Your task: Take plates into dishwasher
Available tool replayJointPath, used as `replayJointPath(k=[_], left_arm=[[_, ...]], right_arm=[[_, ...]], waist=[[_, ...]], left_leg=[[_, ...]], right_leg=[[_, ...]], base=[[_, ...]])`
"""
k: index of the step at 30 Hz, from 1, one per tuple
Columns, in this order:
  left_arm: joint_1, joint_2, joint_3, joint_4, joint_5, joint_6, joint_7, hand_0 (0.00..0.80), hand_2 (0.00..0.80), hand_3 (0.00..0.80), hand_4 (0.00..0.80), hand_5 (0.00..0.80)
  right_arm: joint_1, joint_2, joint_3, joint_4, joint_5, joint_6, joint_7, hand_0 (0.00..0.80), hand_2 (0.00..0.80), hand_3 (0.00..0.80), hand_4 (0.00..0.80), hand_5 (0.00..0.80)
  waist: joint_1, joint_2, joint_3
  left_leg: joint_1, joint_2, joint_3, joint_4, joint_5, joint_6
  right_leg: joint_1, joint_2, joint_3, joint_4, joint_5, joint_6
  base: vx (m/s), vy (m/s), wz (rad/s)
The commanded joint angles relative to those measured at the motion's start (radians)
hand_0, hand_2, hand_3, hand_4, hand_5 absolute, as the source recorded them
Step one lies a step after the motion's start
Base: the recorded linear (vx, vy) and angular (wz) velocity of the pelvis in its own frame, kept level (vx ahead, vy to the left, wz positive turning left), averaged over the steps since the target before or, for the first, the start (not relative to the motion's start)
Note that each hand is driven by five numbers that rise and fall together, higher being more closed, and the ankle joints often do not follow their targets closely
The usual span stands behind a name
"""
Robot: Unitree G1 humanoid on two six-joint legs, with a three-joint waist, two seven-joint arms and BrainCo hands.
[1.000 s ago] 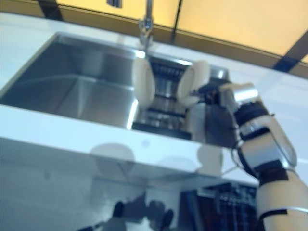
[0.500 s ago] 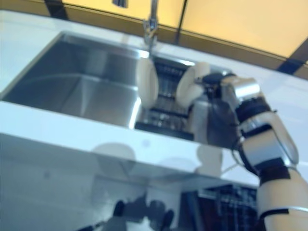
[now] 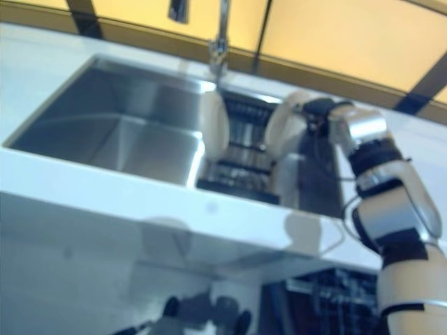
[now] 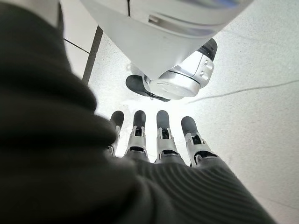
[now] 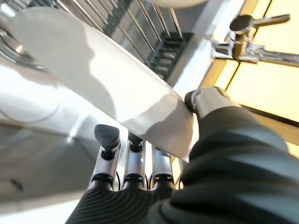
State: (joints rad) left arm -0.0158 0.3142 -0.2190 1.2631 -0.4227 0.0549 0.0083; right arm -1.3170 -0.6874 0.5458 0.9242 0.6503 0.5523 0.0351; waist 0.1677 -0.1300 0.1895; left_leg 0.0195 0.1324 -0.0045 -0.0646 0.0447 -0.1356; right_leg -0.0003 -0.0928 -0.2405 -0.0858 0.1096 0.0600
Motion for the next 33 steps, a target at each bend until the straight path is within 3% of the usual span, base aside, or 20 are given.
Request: replayJointPath(k=[1,13,33], left_arm=[[-0.008,0.014,-0.063,0.044,0.034,-0.001,0.015,0.000,0.000,0.000,0.000,0.000],[-0.005,0.014,-0.058,0.056,0.058,0.006,0.007,0.000,0.000,0.000,0.000,0.000],[-0.009,0.030,-0.075,0.058,0.088,0.011,-0.014,0.000,0.000,0.000,0.000,0.000]], right_arm=[[-0.163,-0.073,0.079,0.032,0.016,-0.081,-0.041,0.800,0.800,0.800,0.800,0.800],[-0.222,-0.135,0.130,0.028,0.004,-0.080,-0.044,0.800,0.800,0.800,0.800,0.800],[-0.337,-0.286,0.265,0.123,-0.087,-0.055,0.109,0.800,0.800,0.800,0.800,0.800]], waist=[[-0.011,-0.042,-0.079],[-0.036,-0.042,-0.126],[-0.117,-0.047,-0.166]], left_leg=[[-0.001,-0.030,0.013,-0.023,0.004,0.032],[0.037,-0.032,0.036,-0.023,-0.013,0.033],[0.079,-0.018,0.108,-0.023,-0.030,0.037]], right_leg=[[0.049,-0.070,0.022,-0.001,-0.015,0.077],[0.071,-0.068,0.046,-0.001,-0.024,0.078],[0.059,-0.044,0.138,-0.001,-0.013,0.079]], base=[[0.026,-0.004,-0.08],[0.003,-0.007,-0.06],[-0.009,-0.010,-0.13]])
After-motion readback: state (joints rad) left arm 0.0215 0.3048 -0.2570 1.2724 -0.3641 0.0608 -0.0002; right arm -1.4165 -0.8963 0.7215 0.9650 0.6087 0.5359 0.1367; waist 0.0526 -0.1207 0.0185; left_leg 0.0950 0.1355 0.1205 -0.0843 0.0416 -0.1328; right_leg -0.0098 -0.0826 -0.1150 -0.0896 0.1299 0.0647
